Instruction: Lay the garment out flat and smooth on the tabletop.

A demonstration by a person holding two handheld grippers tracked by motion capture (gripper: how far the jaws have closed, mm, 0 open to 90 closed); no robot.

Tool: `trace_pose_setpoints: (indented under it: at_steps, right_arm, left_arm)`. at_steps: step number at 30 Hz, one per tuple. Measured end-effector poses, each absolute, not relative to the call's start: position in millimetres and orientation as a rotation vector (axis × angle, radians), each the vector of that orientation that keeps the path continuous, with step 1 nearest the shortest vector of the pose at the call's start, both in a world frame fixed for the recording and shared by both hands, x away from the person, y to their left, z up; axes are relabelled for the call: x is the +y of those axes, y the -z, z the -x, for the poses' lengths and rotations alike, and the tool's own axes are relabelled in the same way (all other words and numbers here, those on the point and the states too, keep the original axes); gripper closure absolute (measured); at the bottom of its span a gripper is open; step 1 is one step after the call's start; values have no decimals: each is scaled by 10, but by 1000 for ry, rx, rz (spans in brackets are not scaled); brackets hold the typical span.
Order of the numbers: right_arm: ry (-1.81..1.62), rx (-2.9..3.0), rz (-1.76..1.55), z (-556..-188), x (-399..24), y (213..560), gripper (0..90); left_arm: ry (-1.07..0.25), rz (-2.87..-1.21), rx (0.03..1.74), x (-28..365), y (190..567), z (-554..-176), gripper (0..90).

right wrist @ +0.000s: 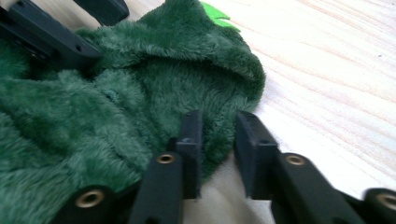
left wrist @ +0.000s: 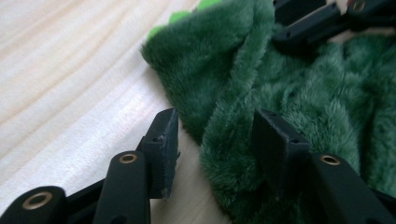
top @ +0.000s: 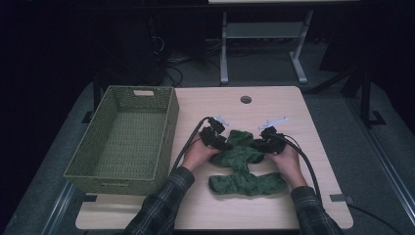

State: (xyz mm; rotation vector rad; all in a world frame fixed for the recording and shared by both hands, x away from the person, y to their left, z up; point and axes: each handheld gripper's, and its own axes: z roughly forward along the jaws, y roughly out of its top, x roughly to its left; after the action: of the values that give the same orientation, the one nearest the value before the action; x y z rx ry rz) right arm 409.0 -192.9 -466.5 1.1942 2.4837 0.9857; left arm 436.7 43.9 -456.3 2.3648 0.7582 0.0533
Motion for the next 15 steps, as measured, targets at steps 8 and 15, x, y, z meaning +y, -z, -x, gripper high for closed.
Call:
trace_pose_setpoints:
  at_steps: [8,15]
  right_arm:
    - [-1025,2486,-1204,-4061,-1961,4683,881]
    - [-1008,2425,-1196,-4026,-2047,4551,885]
  left_arm:
    - [-89,-2376,738,454,4550,-4296,795]
    - [-155,-2312,737,605,4362,-4276,831]
